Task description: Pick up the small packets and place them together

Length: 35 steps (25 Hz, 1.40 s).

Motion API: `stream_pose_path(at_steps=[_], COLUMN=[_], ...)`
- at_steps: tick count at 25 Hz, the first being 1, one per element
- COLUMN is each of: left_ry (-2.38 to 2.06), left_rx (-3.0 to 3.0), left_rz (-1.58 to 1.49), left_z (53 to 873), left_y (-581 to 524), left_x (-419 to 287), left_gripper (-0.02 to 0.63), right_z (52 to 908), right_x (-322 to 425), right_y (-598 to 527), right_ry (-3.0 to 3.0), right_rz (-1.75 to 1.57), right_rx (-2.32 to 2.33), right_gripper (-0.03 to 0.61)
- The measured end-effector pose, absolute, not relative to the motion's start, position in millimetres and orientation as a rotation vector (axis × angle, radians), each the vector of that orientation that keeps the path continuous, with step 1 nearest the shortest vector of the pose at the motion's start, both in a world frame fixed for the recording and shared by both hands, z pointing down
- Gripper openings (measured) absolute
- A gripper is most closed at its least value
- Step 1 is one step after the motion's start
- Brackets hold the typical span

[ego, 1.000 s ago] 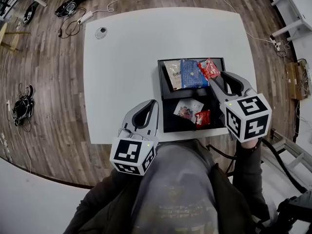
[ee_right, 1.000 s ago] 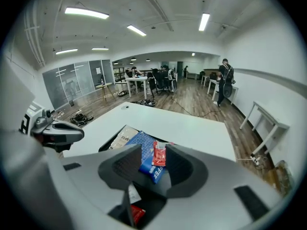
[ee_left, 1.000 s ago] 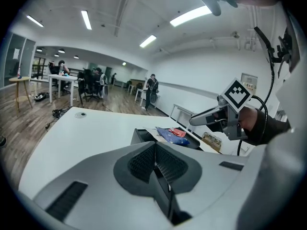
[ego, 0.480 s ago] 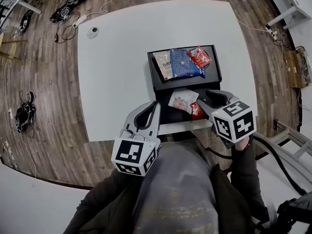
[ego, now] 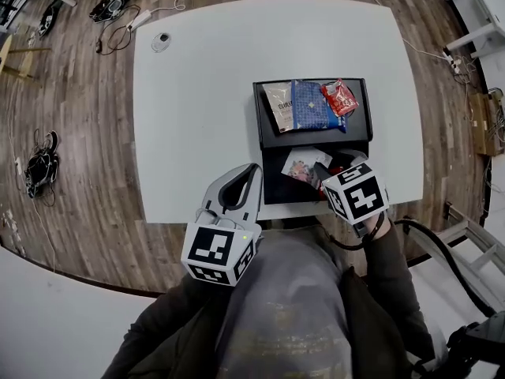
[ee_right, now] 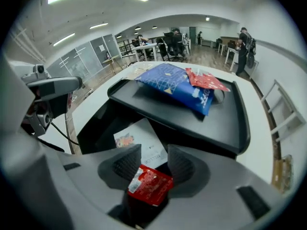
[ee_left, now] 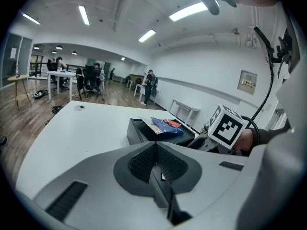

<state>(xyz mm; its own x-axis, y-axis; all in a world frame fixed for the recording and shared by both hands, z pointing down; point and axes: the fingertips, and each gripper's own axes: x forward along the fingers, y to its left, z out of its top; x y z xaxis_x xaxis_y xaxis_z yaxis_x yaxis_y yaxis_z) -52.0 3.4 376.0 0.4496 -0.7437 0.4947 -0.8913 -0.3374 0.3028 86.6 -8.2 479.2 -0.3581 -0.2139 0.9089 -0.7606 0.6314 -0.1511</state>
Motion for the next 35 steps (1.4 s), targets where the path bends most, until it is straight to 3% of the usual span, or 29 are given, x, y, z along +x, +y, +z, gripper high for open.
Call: stream_pose_path(at_steps=[10, 13, 16, 29, 31, 33, 35], left_ry=[-1.361, -1.35, -1.346, -1.374, -1.381, -1.389, -1.394], left_rx=[2.139, 2.147, 2.152, 2.15, 2.149, 2.146, 2.143], left_rz=[0.37, 0.369, 0.368, 0.365, 0.361, 0.357, 0.353], left_z=[386, 384, 383, 379, 378, 377, 377], left_y=[-5, -7, -8, 7, 9, 10, 12], left_x=[-60, -58, -59, -65, -67, -68, -69], left_gripper=[0.006, 0.006, 0.006, 0.006, 0.005, 0.006, 0.006], right_z=[499, 498, 498, 480, 482, 487, 491], right_x=[85, 84, 79, 48, 49, 49, 49], right_y=[-8, -7, -1, 15, 15, 19, 23], right_ry=[-1.861, -1.861, -1.89, -2.051, -2.034, -2.005, -1.991], right_rz=[0.681, 0.616, 0.612, 0.655, 0.635, 0.636, 0.632], right_rx=[0.766, 0.752, 0.696, 0.613, 0.615, 0.584, 0.566], right_gripper=[0.179, 0.121, 0.013, 0.003, 0.011, 0.126, 0.199])
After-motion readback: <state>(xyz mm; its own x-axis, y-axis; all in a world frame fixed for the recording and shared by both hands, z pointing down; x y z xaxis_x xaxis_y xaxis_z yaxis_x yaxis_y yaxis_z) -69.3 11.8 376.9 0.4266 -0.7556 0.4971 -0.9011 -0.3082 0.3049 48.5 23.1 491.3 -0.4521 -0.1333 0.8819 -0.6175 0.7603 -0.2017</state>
